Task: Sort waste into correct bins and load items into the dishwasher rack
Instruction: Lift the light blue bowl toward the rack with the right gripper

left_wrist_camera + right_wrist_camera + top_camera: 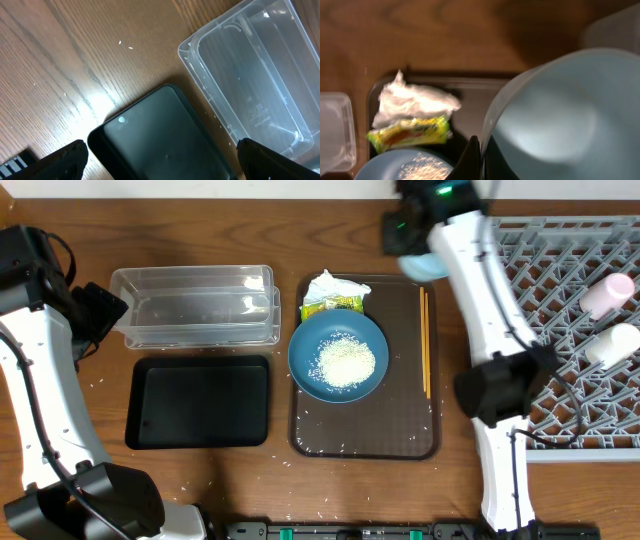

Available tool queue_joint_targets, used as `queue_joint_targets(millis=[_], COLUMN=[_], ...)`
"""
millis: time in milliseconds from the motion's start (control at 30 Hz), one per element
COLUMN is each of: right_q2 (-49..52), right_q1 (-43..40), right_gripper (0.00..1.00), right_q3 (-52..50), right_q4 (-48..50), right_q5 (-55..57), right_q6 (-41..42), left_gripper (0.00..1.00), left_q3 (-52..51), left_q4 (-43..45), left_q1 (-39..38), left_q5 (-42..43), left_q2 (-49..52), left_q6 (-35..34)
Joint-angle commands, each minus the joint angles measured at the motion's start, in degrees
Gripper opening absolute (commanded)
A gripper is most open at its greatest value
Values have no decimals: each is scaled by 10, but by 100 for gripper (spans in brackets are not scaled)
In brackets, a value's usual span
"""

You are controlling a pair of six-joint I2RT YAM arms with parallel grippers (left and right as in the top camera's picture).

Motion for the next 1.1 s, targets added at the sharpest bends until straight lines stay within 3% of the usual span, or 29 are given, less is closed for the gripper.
queue_joint_targets(millis=[0,133,333,533,833,1067], right_q2=[-8,-8,-8,-8,-8,-8], right_q1=[-72,-178,-323,-428,-549,-601], right_gripper=[1,1,1,1,1,1], right_q3=[56,93,68,5,-73,-150], right_q4=[-26,-47,-43,7,195,287], right_q5=[-36,-179,-426,-465,-656,-660], right_q6=[-45,-98,-172,-185,-170,-151], left_gripper=[98,98,98,98,98,98], left_q3=[9,9,9,9,9,9], left_q4=[-3,-3,-3,-2,-3,-3], left_q1=[2,2,2,2,2,2], left_q5=[-3,-3,-3,-3,-3,-3], left_q2=[-8,-8,-8,-8,-8,-8], left_q6=[-5,-5,-5,-5,-5,-5])
